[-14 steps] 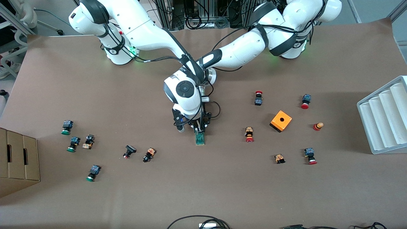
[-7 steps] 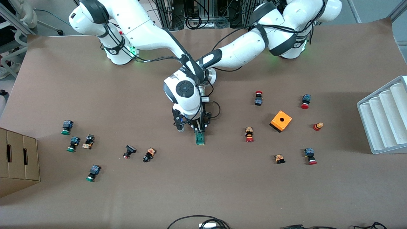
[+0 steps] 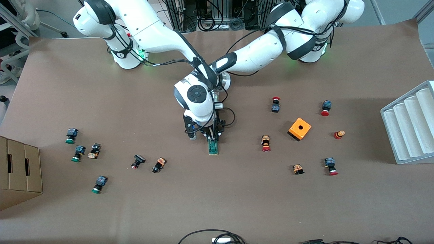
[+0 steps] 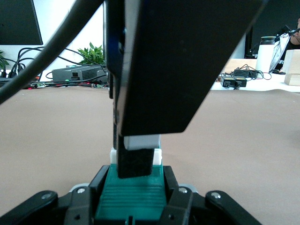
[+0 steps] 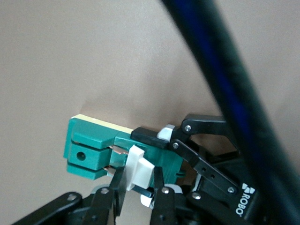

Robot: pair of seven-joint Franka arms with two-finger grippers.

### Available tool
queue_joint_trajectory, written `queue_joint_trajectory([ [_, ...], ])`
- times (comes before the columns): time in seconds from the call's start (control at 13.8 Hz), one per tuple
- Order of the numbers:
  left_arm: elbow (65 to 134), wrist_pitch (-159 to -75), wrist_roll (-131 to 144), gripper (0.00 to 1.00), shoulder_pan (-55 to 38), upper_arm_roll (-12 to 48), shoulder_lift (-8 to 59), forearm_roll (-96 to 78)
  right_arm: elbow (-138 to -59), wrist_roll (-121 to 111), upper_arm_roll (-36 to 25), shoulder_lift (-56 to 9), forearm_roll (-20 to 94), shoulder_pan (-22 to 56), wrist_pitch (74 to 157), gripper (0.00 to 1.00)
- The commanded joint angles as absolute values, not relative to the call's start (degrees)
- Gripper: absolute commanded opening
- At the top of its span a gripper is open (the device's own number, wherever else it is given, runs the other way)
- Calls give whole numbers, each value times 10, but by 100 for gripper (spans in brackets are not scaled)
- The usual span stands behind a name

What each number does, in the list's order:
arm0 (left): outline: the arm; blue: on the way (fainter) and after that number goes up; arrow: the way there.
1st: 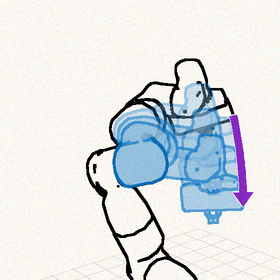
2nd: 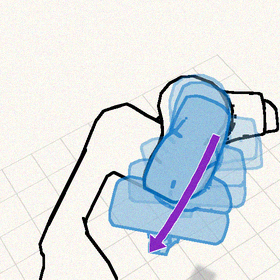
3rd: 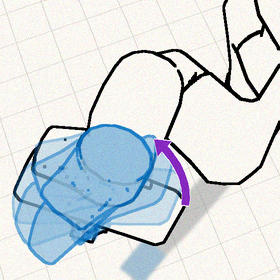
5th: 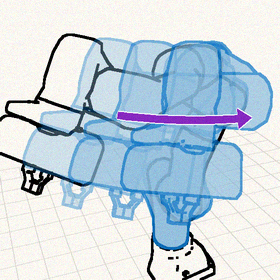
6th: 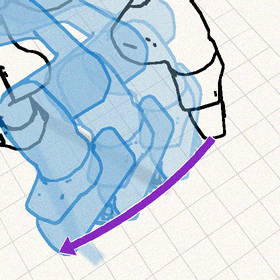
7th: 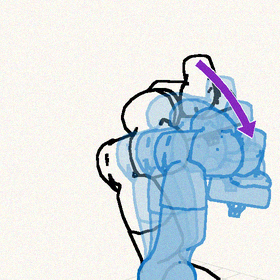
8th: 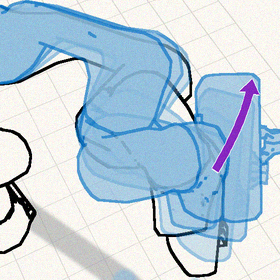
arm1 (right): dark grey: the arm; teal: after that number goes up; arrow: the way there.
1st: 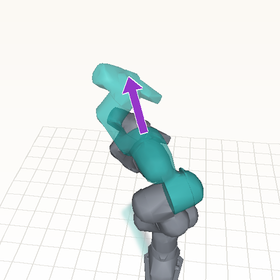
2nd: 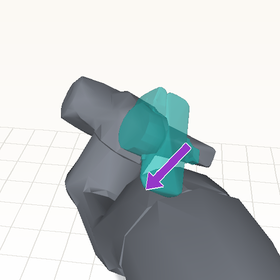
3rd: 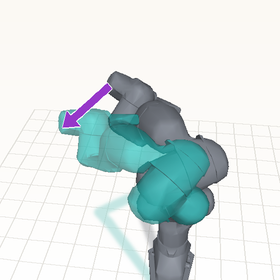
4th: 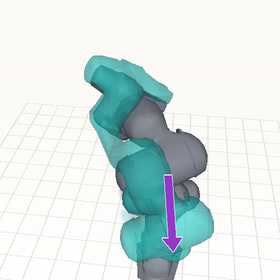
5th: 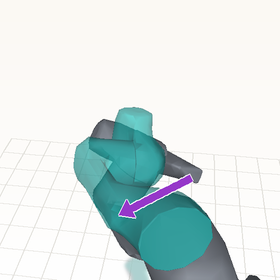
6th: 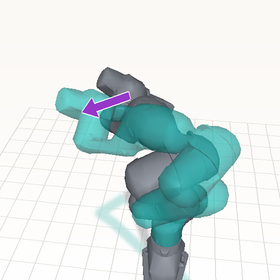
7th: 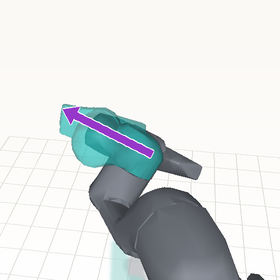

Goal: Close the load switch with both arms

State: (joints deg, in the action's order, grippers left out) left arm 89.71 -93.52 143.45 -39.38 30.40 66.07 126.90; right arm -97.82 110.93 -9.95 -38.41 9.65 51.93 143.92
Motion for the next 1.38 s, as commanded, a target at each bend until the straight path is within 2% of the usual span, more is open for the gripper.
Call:
queue_joint_trajectory([
  [0.0,879,-934,1430,49,-396,306,674,1284,-982,1118,-105,-381,77,514,1476,28],
  [1.31,879,-935,1429,49,-396,302,674,1285,-919,1128,-103,-407,82,479,1476,28],
])
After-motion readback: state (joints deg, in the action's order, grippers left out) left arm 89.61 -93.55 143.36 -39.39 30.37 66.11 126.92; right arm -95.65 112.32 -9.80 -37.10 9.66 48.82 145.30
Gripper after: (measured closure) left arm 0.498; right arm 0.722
